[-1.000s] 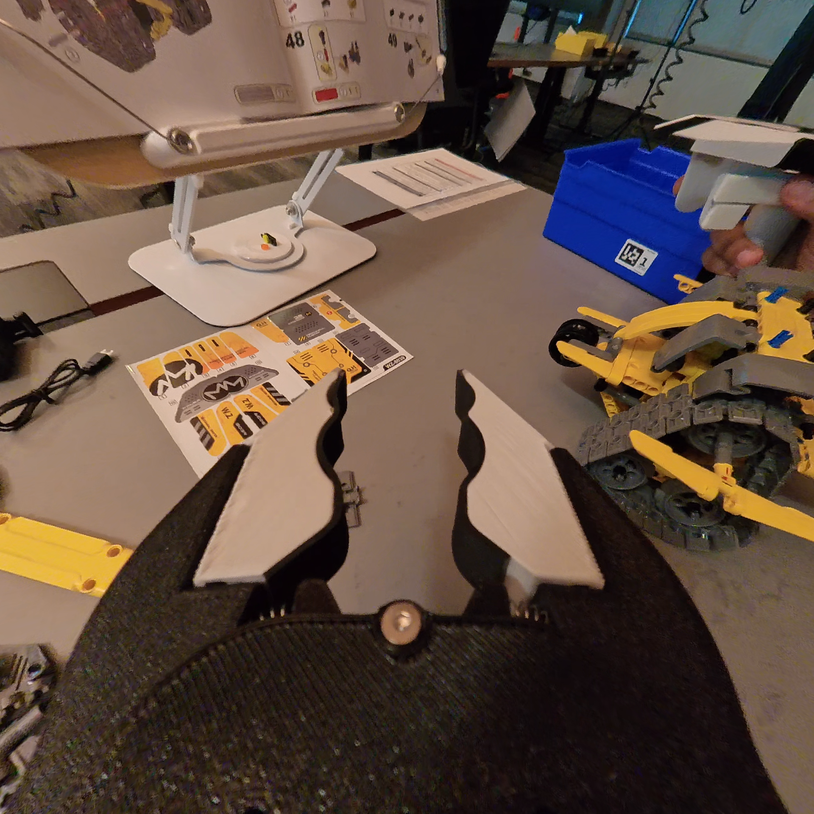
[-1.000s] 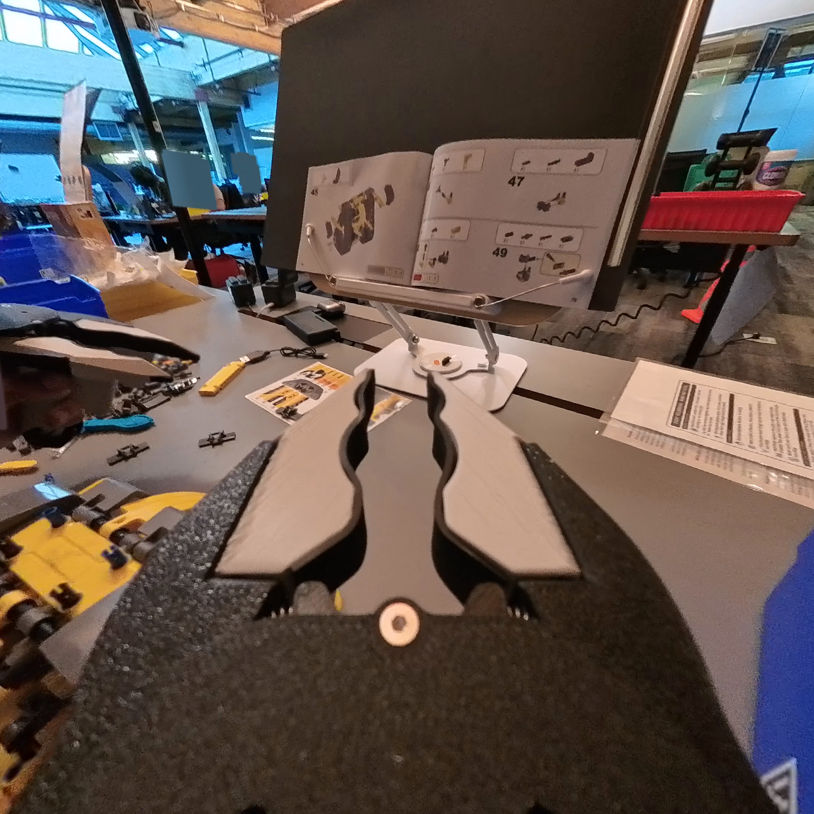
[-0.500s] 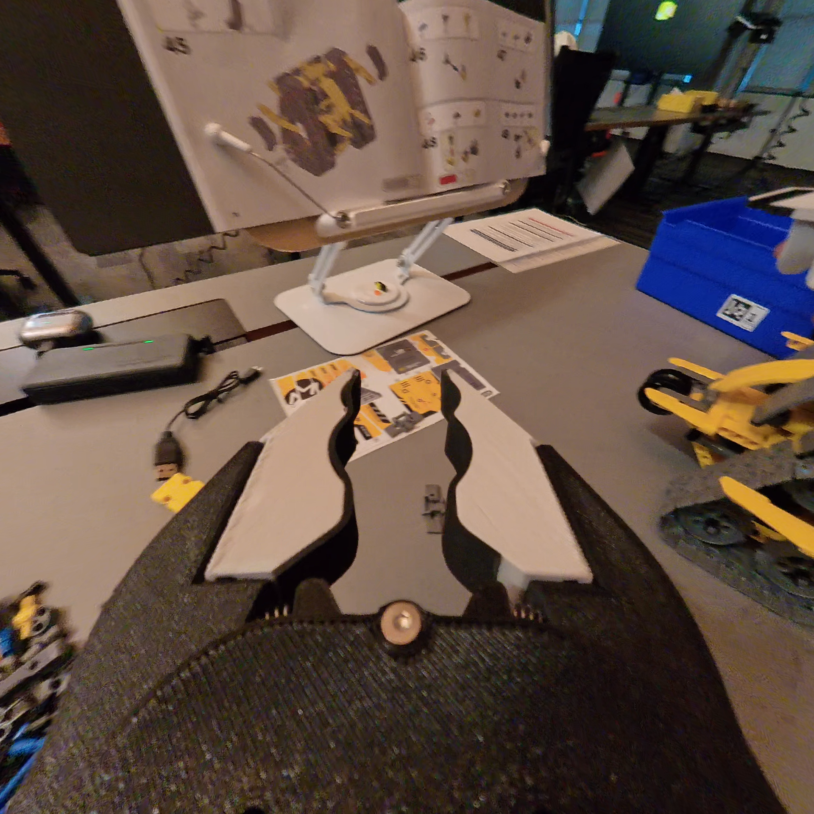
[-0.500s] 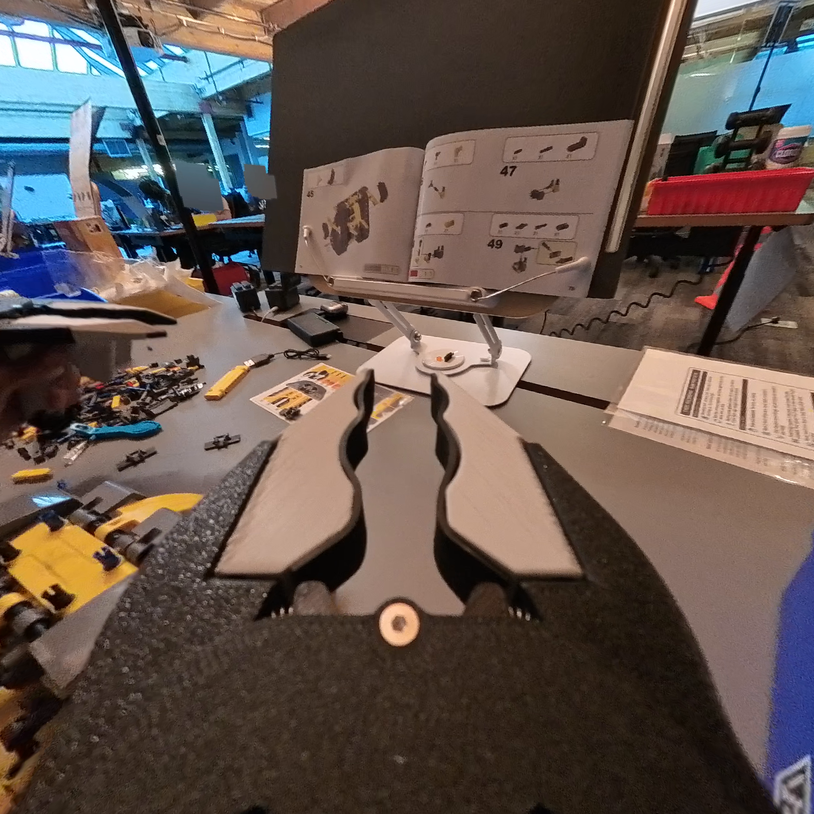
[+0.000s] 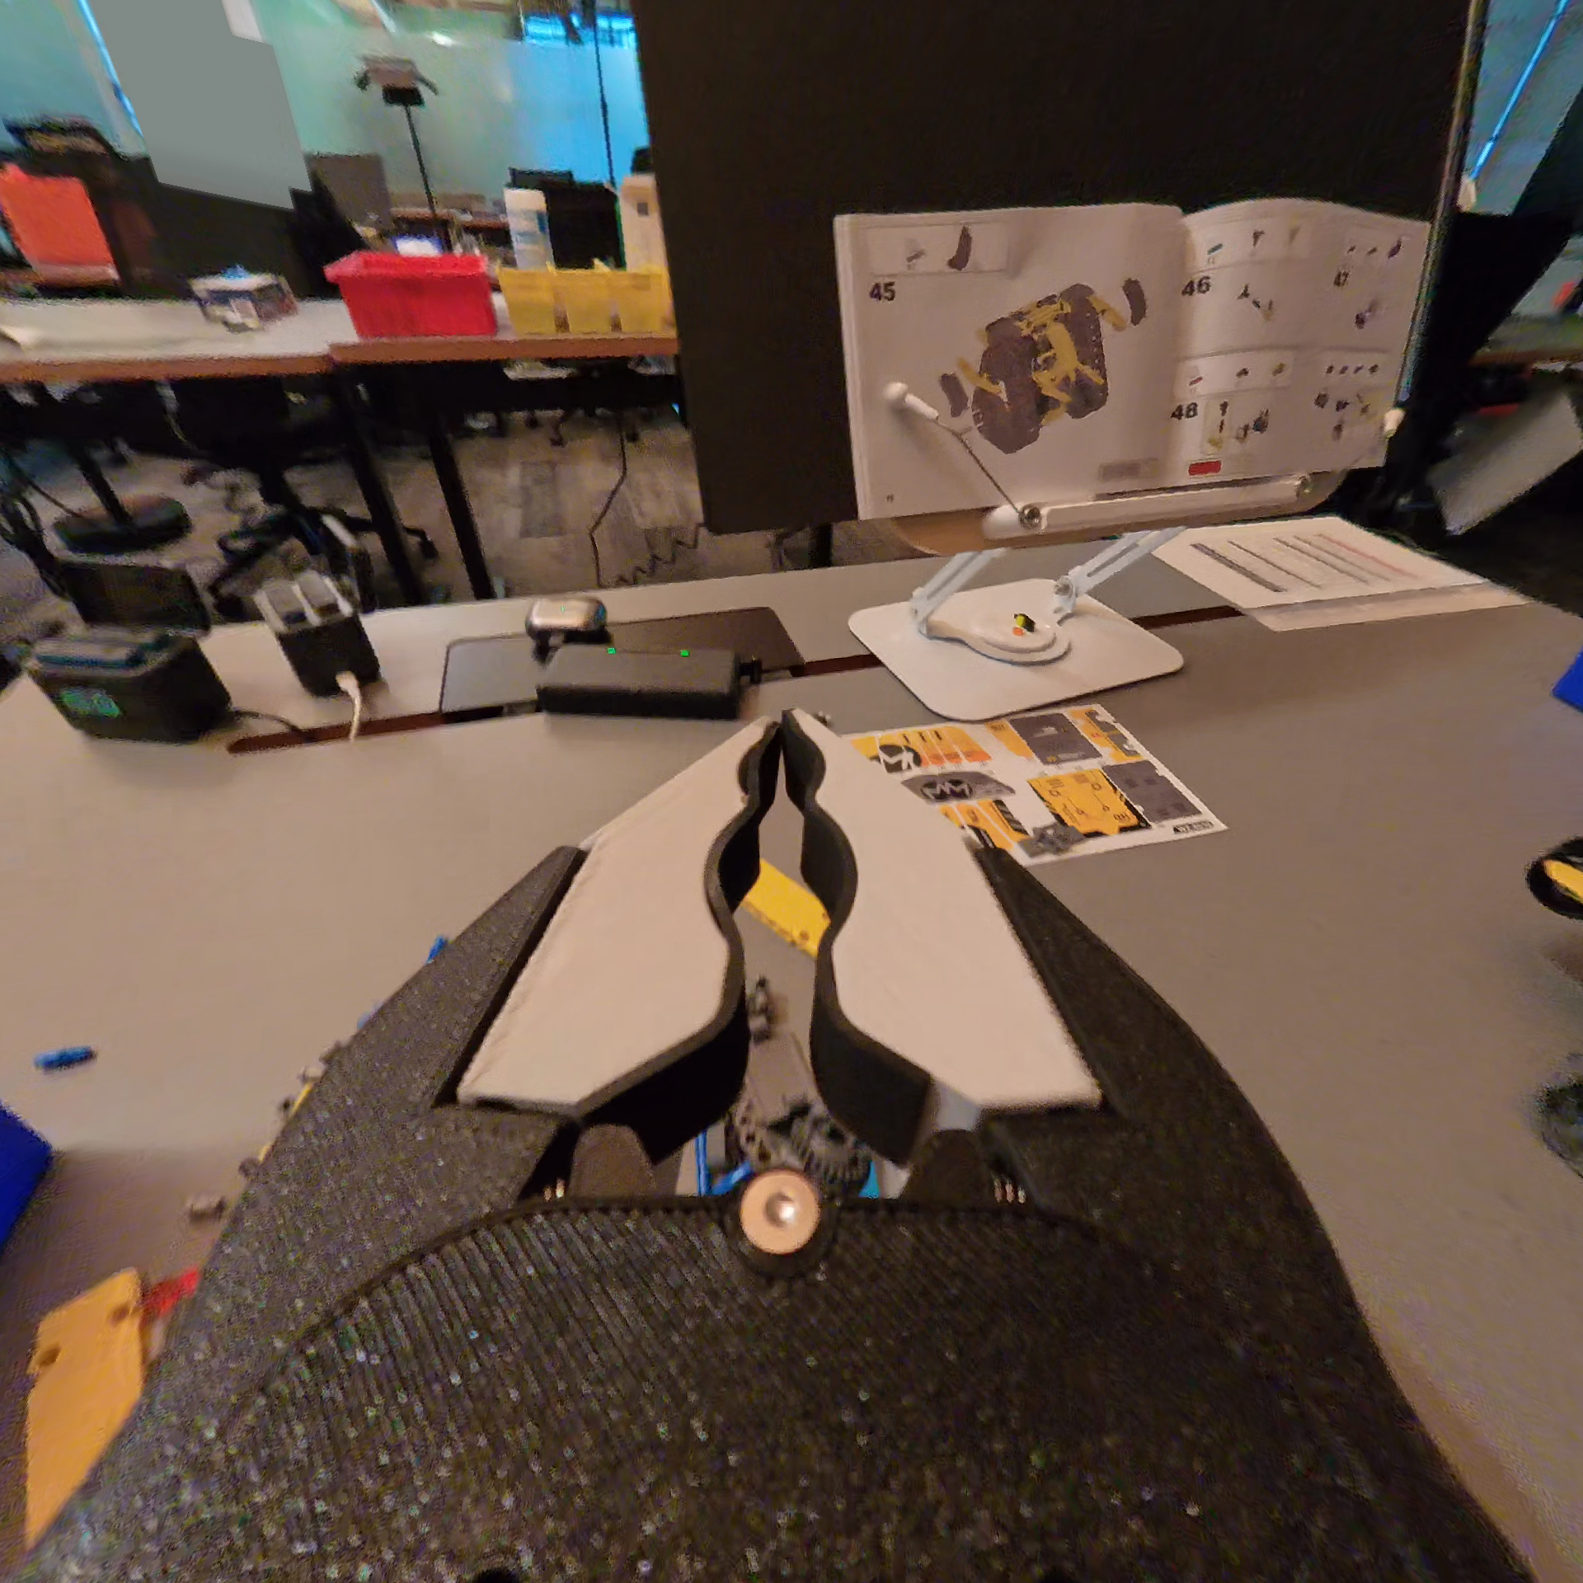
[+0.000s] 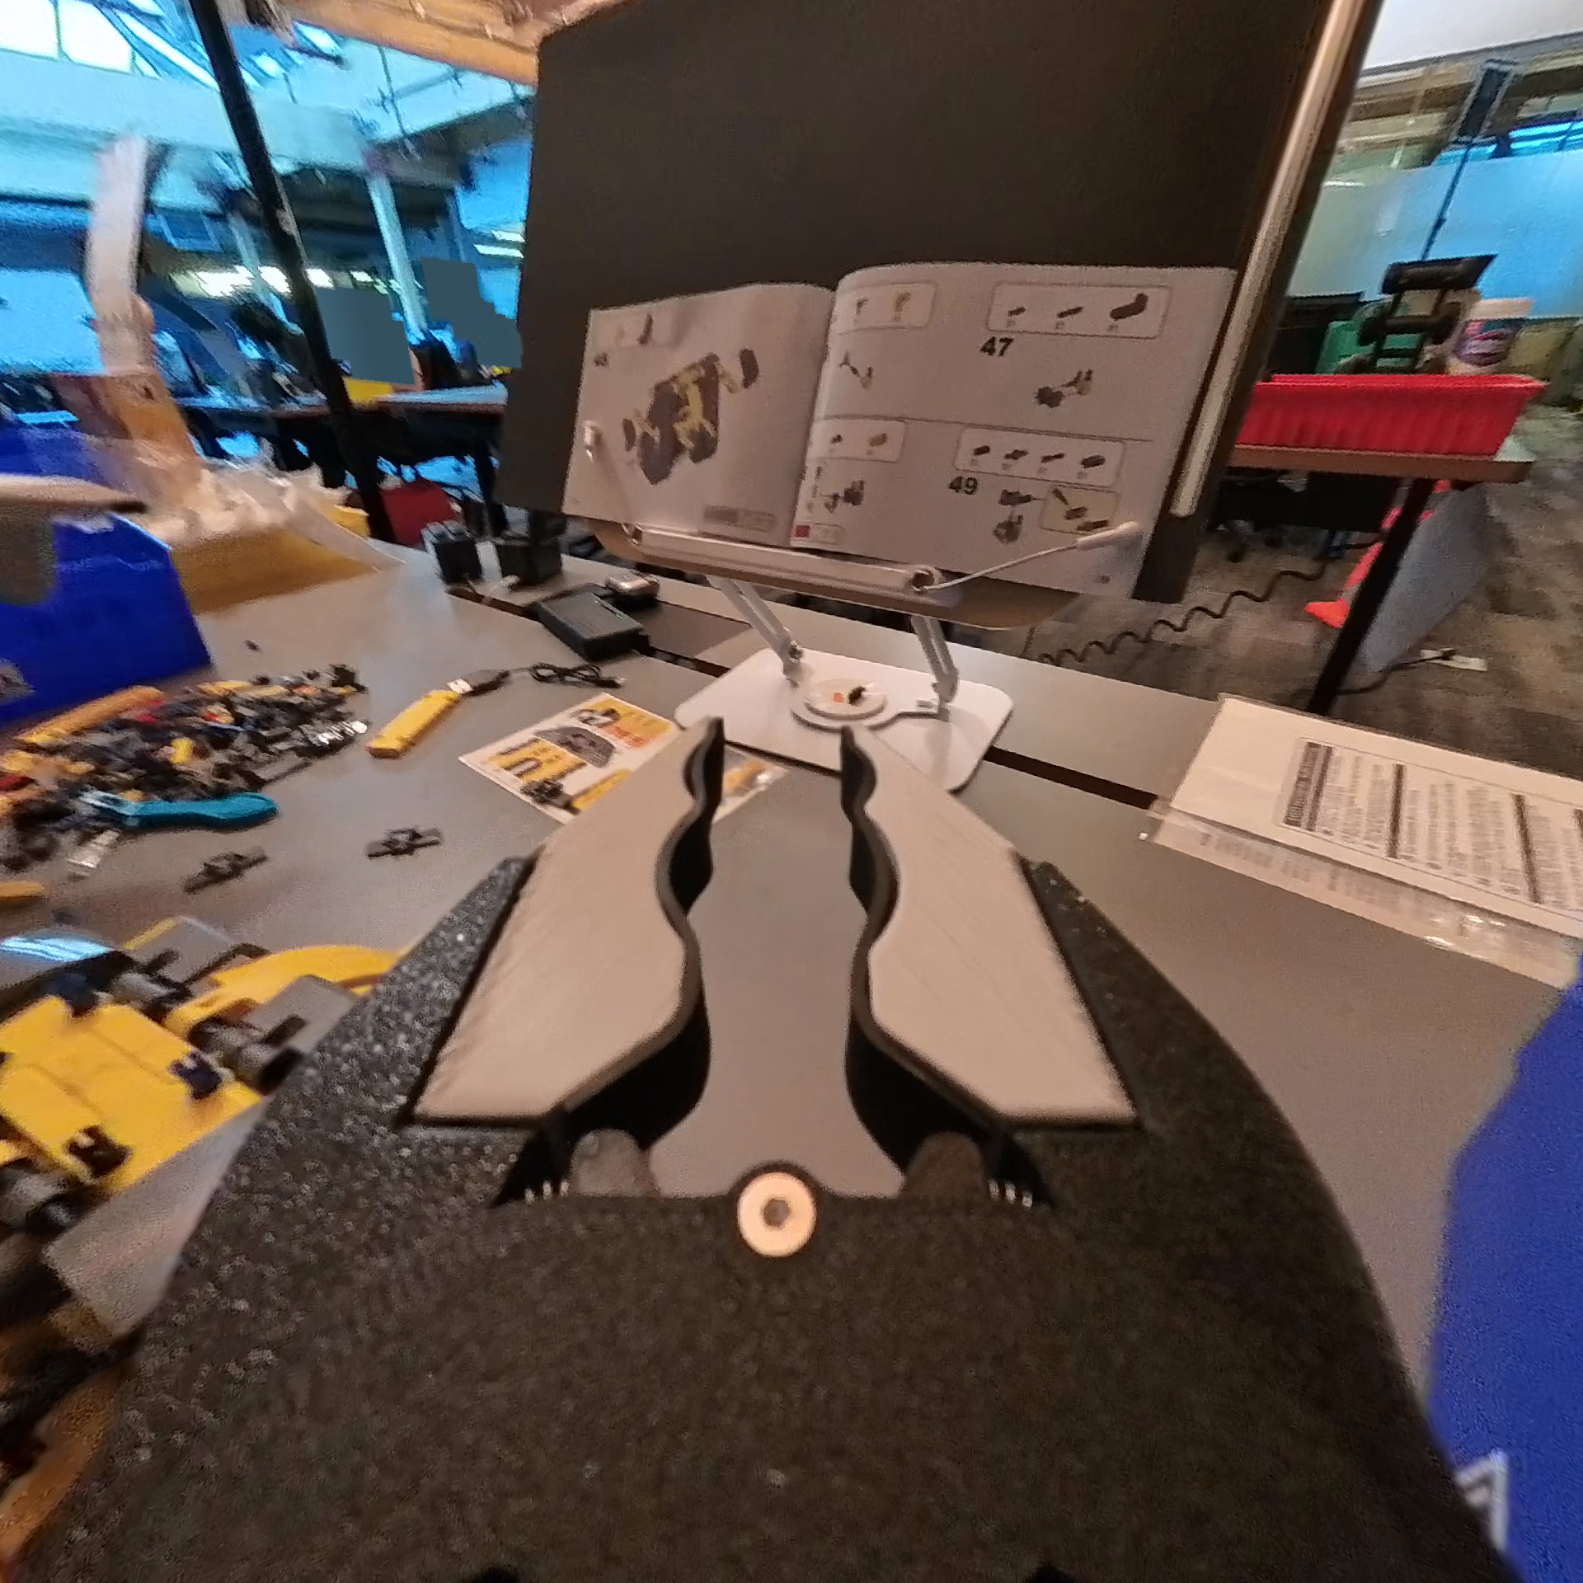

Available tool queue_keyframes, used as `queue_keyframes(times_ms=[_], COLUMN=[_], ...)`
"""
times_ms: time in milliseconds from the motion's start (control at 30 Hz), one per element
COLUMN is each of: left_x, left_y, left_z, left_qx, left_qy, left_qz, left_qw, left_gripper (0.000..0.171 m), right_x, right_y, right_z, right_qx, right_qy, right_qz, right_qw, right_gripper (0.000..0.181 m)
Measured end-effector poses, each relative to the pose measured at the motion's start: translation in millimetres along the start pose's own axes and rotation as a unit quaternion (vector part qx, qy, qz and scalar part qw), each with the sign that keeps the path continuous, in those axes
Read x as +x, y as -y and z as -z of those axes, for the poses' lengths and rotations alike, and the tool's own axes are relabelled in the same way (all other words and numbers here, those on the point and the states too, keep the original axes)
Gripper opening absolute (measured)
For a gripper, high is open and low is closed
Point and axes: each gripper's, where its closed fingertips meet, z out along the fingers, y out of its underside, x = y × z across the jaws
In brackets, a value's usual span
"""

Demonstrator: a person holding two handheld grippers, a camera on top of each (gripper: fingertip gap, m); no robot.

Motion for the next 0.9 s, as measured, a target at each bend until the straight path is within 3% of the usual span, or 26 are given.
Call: queue_keyframes(times_ms=[67, 133, 233, 333, 400, 700, 900], left_x=[-13.7, -40.6, -79.6, -88.8, -81.5, -98.7, -89.3], left_y=[-17.4, -40.6, -62.5, -77.4, -78.1, -78.3, -50.9], left_z=[11.8, 21.5, 32.3, 31.7, 29.8, 35.2, 44.4], left_qx=[-0.051, -0.093, -0.087, -0.101, -0.108, -0.1, -0.072], left_qy=[-0.011, 0.023, 0.093, 0.094, 0.068, 0.103, 0.102], left_qz=[0.029, 0.033, 0.038, 0.056, 0.077, 0.08, 0.068], left_qw=[0.998, 0.995, 0.991, 0.989, 0.989, 0.986, 0.99], left_gripper=[0.0, 0.0, 0.0, 0.0, 0.0, 0.0, 0.0], right_x=[1.0, -3.4, -1.3, 6.9, 11.3, 23.6, 21.9], right_y=[-4.9, -9.4, -19.3, -29.7, -35.6, -68.8, -54.3], right_z=[-2.3, -6.1, -11.2, -14.0, -15.9, -25.9, -20.5], right_qx=[-0.009, -0.011, -0.021, -0.037, -0.045, -0.098, -0.072], right_qy=[-0.006, 0.005, 0.002, -0.011, -0.014, -0.019, -0.019], right_qz=[0.012, 0.006, 0.014, 0.016, 0.017, 0.024, 0.031], right_qw=[1.0, 1.0, 1.0, 0.999, 0.999, 0.995, 0.997], right_gripper=[0.026, 0.025, 0.024, 0.024, 0.024, 0.024, 0.024])
